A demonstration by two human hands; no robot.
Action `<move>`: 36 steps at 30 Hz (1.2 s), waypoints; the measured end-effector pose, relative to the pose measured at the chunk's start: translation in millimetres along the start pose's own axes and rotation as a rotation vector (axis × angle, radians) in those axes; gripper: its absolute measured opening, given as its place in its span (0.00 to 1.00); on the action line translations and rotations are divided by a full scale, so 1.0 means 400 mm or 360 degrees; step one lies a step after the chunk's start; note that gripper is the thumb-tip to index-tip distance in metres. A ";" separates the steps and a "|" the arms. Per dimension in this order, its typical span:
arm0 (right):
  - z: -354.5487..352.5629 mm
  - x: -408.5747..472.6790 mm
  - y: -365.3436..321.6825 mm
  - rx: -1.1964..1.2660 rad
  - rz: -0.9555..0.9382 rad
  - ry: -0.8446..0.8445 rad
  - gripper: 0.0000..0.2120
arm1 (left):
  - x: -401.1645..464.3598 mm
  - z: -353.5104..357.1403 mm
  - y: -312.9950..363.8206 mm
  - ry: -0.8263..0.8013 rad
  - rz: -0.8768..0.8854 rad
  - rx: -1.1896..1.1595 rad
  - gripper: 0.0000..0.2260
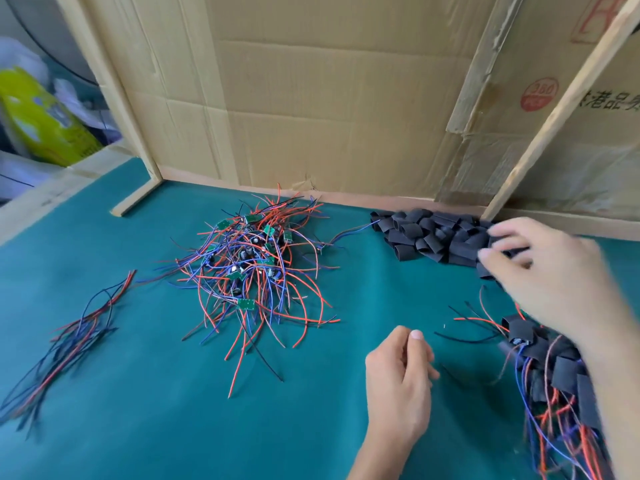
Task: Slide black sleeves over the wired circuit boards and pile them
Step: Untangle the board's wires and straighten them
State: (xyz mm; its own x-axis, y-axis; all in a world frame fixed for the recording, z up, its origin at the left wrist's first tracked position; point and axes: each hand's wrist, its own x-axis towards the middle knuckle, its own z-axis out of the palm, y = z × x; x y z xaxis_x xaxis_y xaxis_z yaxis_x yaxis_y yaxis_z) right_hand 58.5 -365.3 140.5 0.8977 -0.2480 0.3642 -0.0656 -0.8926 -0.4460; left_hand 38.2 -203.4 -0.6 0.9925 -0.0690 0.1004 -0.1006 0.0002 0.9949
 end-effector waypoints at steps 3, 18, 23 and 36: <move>0.195 0.071 -0.159 0.0052 -0.0331 -0.0567 0.16 | 0.004 -0.001 0.001 0.0035 -0.0004 -0.0028 0.17; 0.549 0.245 -0.212 0.0089 -0.0063 -0.0832 0.09 | 0.019 -0.018 0.004 0.0035 0.0065 0.0067 0.13; 0.420 0.185 -0.148 0.0476 0.0122 -0.0741 0.08 | 0.012 -0.010 -0.012 0.0054 0.0053 0.0002 0.16; 0.161 -0.145 0.000 0.1291 0.0240 -0.0975 0.02 | 0.004 -0.022 0.001 -0.0059 0.0064 -0.0201 0.25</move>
State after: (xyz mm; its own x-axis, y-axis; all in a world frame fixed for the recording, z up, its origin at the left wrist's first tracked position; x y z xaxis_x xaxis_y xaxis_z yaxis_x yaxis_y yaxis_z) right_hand 34.3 -326.6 66.7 0.9877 0.1012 -0.1195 -0.0859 -0.2885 -0.9536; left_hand 40.6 -194.8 -0.1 0.9845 -0.1034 0.1420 -0.1283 0.1291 0.9833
